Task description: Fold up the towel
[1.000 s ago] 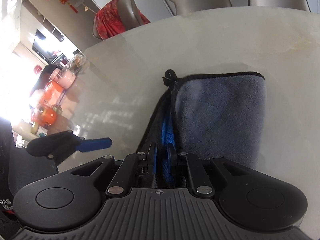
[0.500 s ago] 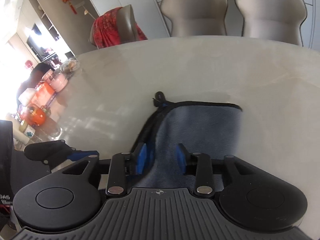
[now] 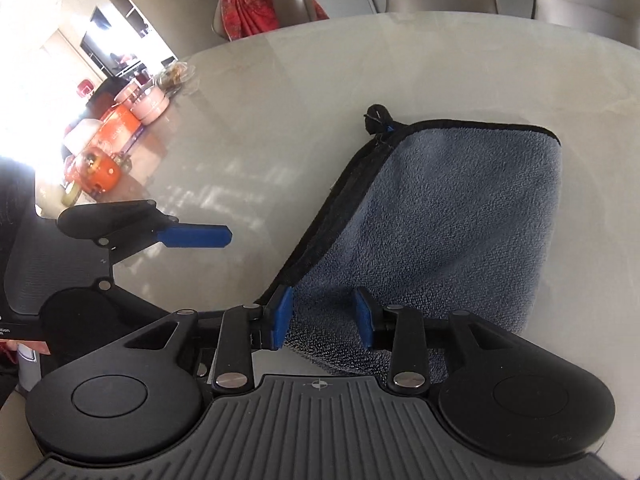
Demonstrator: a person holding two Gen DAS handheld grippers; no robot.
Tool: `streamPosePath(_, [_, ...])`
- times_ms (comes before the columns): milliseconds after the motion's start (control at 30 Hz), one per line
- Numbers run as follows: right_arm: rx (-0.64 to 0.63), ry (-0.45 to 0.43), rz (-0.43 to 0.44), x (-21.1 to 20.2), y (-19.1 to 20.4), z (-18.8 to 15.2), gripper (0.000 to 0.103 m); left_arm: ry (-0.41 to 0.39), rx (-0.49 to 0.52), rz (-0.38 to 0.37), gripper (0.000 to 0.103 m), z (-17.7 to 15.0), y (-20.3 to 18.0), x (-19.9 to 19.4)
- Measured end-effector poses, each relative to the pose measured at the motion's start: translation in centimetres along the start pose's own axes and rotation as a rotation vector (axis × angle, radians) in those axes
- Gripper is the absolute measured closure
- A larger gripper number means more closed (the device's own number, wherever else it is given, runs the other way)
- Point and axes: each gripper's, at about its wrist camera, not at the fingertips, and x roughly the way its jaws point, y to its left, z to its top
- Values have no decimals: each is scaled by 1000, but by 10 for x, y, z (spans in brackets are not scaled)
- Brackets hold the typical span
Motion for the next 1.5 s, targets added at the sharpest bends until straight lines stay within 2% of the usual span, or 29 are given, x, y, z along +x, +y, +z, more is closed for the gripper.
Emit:
streamPosePath(200, [-30, 17, 16, -3, 2, -3, 67, -7, 22, 12, 22, 3, 2, -5])
streamPosePath(333, [-61, 31, 34, -4, 7, -7, 67, -4, -47, -23, 22, 8, 15, -6])
streamPosePath(533, [-41, 22, 49, -12, 3, -15, 67, 21, -75, -62, 22, 24, 19, 6])
streamPosePath(700, [-13, 12, 59, -16, -3, -21, 67, 4, -200, -138, 22, 37, 35, 13])
streamPosePath(833, [-12, -2, 64, -16, -4, -24, 67, 11, -260, -287, 23, 44, 39, 20])
streamPosePath(967, [-7, -18, 66, -17, -5, -28, 67, -24, -277, -382, 32, 47, 33, 22])
streamPosePath(1100, [6, -27, 78, -18, -8, -29, 67, 14, -265, -376, 45, 51, 25, 32])
streamPosePath(1200, [13, -29, 83, -18, -10, -30, 67, 29, -273, -357, 45, 52, 22, 36])
streamPosePath(1300, [17, -34, 87, -19, -11, -31, 67, 34, -348, -375, 45, 50, 28, 37])
streamPosePath(1367, [20, -37, 89, -19, -12, -32, 67, 36, -364, -384, 46, 50, 29, 37])
streamPosePath(1500, [22, -41, 90, -20, -12, -32, 67, 40, -370, -361, 58, 50, 28, 35])
